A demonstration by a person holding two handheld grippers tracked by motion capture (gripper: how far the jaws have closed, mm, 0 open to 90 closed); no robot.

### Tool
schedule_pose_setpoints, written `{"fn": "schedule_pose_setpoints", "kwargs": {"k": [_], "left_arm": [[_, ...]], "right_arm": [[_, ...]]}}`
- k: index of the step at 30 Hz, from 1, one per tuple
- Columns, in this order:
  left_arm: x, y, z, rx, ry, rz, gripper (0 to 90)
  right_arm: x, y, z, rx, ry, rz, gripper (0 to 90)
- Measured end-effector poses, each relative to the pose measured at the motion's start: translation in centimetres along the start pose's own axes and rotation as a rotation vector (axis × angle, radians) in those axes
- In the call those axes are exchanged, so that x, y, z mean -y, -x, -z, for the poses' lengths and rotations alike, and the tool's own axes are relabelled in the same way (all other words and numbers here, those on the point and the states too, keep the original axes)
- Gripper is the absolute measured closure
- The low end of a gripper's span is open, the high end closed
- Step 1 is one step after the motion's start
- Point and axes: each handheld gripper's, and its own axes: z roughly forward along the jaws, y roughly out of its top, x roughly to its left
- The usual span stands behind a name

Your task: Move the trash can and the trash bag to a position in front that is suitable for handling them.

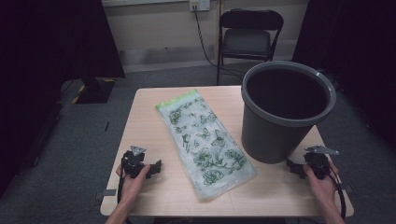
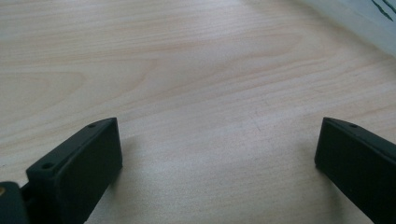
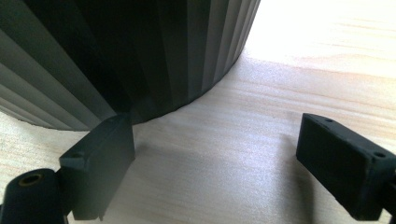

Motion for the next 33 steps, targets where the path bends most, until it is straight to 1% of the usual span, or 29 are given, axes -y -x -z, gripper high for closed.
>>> {"fn": "schedule_pose_setpoints", "kwargs": {"k": [6,8,11,12,14,15,16,17,18,19,20,22,23,24,25,26,27,28,29,30,31,32,33], "left_arm": [[0.0,0.1,0.1,-0.007,0.002,-0.006,1.1],[0.1,0.2,0.2,-0.003,0.006,0.000,2.9],[0.0,0.3,0.4,0.008,0.004,-0.011,8.0],[0.0,0.4,0.5,0.011,0.002,-0.015,10.2],[0.0,0.5,0.8,0.027,0.003,-0.023,16.6],[0.0,0.5,0.8,0.027,0.003,-0.023,16.7],[0.0,0.8,1.0,0.069,-0.001,-0.025,16.2],[0.0,1.0,1.2,0.089,0.002,-0.031,16.3],[-0.1,1.2,1.5,0.107,0.010,-0.035,16.3],[-0.1,1.4,1.8,0.126,0.032,-0.034,16.5],[-0.2,1.7,2.0,0.143,0.051,-0.044,17.2],[-0.4,2.3,2.4,0.156,0.076,-0.061,19.5],[-0.6,2.6,2.6,0.184,0.085,-0.057,19.6],[-0.7,2.8,2.7,0.217,0.094,-0.025,20.3],[-0.9,3.1,2.8,0.262,0.105,0.000,20.7],[-1.0,3.5,2.8,0.283,0.104,-0.006,21.7],[-1.2,3.9,2.8,0.278,0.118,-0.031,23.9],[-1.5,4.3,2.8,0.258,0.126,-0.068,24.9],[-1.7,4.7,2.7,0.258,0.125,-0.080,24.9],[-2.0,4.9,2.5,0.272,0.120,-0.088,25.0],[-2.0,4.9,2.5,0.272,0.120,-0.088,25.2],[-2.3,5.4,2.2,0.289,0.113,-0.095,25.2],[-2.7,5.9,1.9,0.291,0.118,-0.119,26.3]], "right_arm": [[0.1,0.1,0.1,-0.012,0.000,0.009,11.5],[0.2,0.1,0.3,-0.017,0.000,0.015,14.6],[0.3,-0.1,1.0,-0.038,0.000,0.027,26.9],[0.4,-0.3,1.1,-0.051,0.001,0.040,26.8],[0.4,-0.9,1.4,-0.063,-0.006,0.061,28.2],[0.4,-1.2,1.7,-0.079,0.000,0.068,30.5],[0.3,-1.7,2.2,-0.095,0.009,0.077,31.8],[0.3,-2.0,2.5,-0.107,0.016,0.084,32.3],[0.3,-2.4,2.9,-0.118,0.026,0.094,32.9],[0.4,-2.9,3.2,-0.135,0.030,0.105,34.2],[0.4,-3.5,3.3,-0.157,0.029,0.120,36.6],[0.3,-4.8,3.5,-0.190,0.018,0.159,38.5],[0.3,-5.5,3.7,-0.215,0.023,0.172,40.7],[0.2,-6.4,3.9,-0.255,0.032,0.184,43.3],[0.2,-6.9,4.0,-0.282,0.036,0.195,43.9],[0.2,-7.7,4.1,-0.310,0.040,0.210,44.9],[0.1,-8.5,4.1,-0.329,0.043,0.231,45.5],[0.0,-9.3,4.1,-0.349,0.047,0.248,45.6],[-0.3,-10.1,4.0,-0.366,0.049,0.265,45.9],[-0.6,-10.9,3.8,-0.376,0.051,0.283,45.9],[-0.6,-10.9,3.8,-0.376,0.051,0.283,45.9],[-1.1,-11.6,3.7,-0.380,0.060,0.302,45.9],[-2.3,-13.0,3.0,-0.404,0.082,0.323,44.4]]}}
